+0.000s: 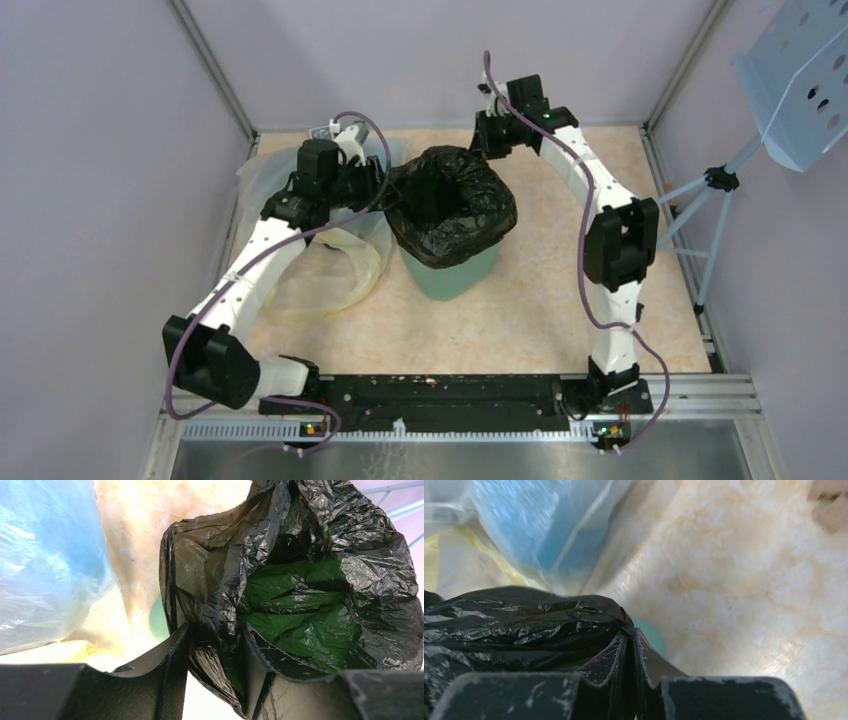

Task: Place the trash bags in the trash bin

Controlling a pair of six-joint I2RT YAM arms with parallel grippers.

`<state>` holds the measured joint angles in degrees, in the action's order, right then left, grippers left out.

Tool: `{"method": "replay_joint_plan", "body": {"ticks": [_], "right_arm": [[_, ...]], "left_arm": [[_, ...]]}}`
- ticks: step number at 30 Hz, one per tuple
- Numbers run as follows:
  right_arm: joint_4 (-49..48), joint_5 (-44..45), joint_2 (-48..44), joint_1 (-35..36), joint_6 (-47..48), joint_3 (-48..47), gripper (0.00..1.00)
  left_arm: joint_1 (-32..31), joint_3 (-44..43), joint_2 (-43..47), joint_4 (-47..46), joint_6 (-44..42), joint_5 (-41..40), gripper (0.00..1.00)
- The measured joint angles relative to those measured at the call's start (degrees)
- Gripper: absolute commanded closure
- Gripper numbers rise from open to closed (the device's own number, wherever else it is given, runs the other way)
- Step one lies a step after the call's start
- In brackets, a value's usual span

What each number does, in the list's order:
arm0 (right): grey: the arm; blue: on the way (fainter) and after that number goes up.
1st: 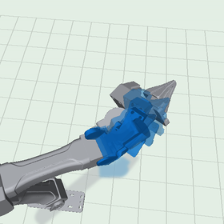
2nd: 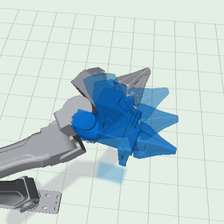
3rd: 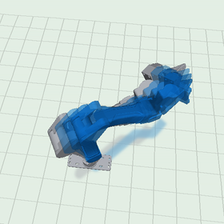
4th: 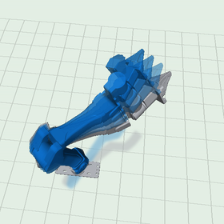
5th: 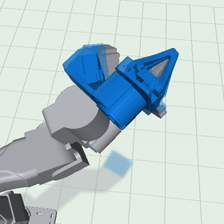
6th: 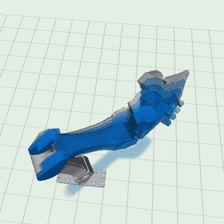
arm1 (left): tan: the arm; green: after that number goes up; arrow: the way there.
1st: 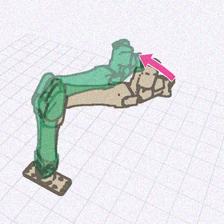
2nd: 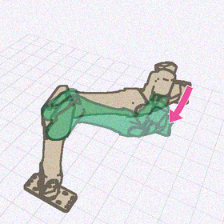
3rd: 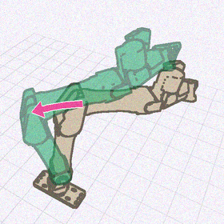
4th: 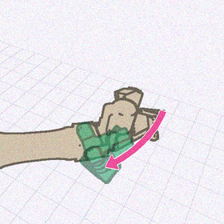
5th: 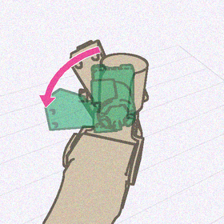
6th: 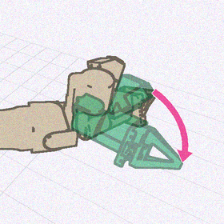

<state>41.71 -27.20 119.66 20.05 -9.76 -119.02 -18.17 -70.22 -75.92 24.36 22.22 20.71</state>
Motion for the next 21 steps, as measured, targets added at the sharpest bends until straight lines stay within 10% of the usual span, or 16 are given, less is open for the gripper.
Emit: {"method": "replay_joint_plan", "body": {"ticks": [11,21], "right_arm": [[-1.7,0.6,-0.7,-1.1,-1.3,12.8,0.9],[-1.7,4.1,-4.3,-2.7,-2.8,13.9,0.5]], "left_arm": [[0.0,0.3,0.0,-0.8,-0.8,0.0,0.53],[0.0,0.3,0.0,-0.3,-1.3,-0.8,0.28]]}}
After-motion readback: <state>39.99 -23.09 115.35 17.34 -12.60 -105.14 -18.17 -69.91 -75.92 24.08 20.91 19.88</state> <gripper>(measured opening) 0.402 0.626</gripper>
